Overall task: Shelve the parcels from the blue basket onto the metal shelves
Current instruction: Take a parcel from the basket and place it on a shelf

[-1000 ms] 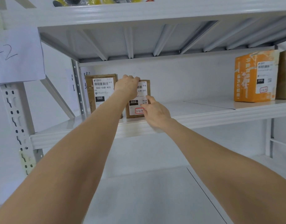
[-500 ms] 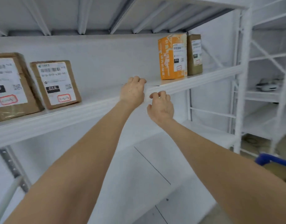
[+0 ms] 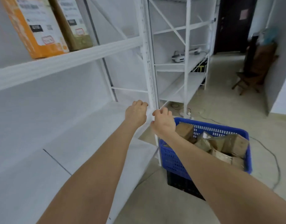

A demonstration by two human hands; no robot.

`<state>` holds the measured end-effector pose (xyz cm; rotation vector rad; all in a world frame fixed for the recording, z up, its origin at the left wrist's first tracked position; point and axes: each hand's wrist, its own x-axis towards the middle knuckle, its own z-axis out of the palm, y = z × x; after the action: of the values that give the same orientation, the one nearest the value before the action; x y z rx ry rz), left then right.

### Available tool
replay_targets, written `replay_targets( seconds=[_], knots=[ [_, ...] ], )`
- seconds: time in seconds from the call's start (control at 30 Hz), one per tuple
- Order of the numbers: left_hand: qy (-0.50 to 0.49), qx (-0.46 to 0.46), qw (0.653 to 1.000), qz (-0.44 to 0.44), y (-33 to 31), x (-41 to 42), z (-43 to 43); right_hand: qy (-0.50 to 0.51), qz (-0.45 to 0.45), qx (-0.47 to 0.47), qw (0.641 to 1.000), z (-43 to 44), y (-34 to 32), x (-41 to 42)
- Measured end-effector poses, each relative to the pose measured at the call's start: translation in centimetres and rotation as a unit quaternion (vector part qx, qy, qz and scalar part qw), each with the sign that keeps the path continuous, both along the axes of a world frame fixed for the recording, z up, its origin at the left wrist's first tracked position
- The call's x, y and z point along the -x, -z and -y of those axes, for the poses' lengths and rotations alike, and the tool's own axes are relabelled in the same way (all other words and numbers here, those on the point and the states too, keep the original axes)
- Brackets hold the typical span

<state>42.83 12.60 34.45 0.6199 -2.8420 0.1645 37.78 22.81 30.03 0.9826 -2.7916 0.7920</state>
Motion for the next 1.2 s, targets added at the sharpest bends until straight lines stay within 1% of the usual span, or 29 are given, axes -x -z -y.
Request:
replay_targets(
  seconds=[0.23,0.4,0.63,0.73,0.87,0.97,1.07,1.13,1.2],
  knots=[
    [0.052,-0.090,0.989,0.106,9.1,14.2,-9.0,0.066,0.063,-0.064,0.994,-9.4,6.6,12.5],
    [0.111,-0.117,0.977,0.139,14.1,22.4,-13.1,0.115,0.130,-0.088,0.981,-13.5,10.7,19.7],
    [0.150,-0.186,0.949,0.205,21.4,33.7,-16.4,0.177,0.239,-0.122,0.947,-17.8,17.1,30.4],
    [0.150,-0.233,0.933,0.230,24.5,39.7,-17.1,0.221,0.296,-0.112,0.922,-18.6,20.4,35.6],
    [0.112,-0.330,0.902,0.255,29.0,46.9,-18.2,0.291,0.364,-0.048,0.883,-19.7,25.6,42.1],
    [0.087,-0.388,0.877,0.269,32.2,50.8,-19.3,0.365,0.396,0.001,0.843,-20.5,29.9,46.2],
    [0.065,-0.450,0.851,0.262,34.9,53.5,-20.5,0.398,0.436,0.031,0.807,-21.7,36.3,50.4],
    [0.051,-0.484,0.832,0.265,36.4,54.7,-21.3,0.433,0.450,0.055,0.779,-22.0,37.7,51.7],
    [0.033,-0.511,0.813,0.278,37.6,55.7,-22.0,0.453,0.466,0.069,0.757,-22.0,37.4,52.4]
  ],
)
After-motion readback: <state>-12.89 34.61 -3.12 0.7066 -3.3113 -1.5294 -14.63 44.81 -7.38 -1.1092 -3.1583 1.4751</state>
